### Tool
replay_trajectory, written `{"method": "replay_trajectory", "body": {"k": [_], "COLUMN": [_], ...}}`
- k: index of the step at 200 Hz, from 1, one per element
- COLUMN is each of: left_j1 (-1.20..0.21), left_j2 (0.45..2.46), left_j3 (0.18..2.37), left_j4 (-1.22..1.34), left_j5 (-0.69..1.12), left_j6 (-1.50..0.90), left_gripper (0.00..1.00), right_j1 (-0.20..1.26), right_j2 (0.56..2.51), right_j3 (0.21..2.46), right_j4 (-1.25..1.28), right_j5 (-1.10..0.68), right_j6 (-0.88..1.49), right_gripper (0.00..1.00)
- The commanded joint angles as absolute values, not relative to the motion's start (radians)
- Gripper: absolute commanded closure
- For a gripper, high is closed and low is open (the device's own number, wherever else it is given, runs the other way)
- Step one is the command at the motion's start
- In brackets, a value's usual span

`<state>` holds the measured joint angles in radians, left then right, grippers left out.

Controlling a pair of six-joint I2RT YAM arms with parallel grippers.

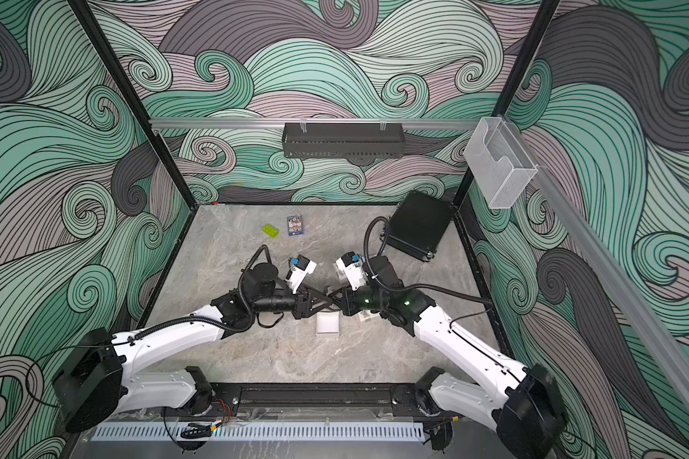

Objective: Take the necklace out of the lift-off lid jewelry box
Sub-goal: Pick up the necklace from the inner lining.

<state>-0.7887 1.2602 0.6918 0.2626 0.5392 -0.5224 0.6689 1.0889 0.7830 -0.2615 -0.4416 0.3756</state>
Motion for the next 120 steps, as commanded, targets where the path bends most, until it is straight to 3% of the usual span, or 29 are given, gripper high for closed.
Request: {"method": "replay_trajectory", "body": {"k": [1,83,120], "left_j1": [-0.803,-0.807,-0.808], "left_j2": [1.264,1.295,1.315], "left_j3": [0.730,0.742,0.762], "left_j4": [0.288,0.250,0.264], "left_j5": [0.578,0.578,0.580], "left_j6": [-0.535,-0.526,-0.537], "left_gripper": [0.63,0.63,0.70], "right_j1": [0.664,0.652,0.650], "right_j2": [1.071,1.052,1.054], "right_j3": [0.788,0.788,0.790], "right_j4": [-0.227,-0.223,-0.220], "right_j5": [-0.419,-0.405,-0.420], "right_j6": [0.382,0.385,0.388], "right_gripper": [0.86,0.86,0.86]}}
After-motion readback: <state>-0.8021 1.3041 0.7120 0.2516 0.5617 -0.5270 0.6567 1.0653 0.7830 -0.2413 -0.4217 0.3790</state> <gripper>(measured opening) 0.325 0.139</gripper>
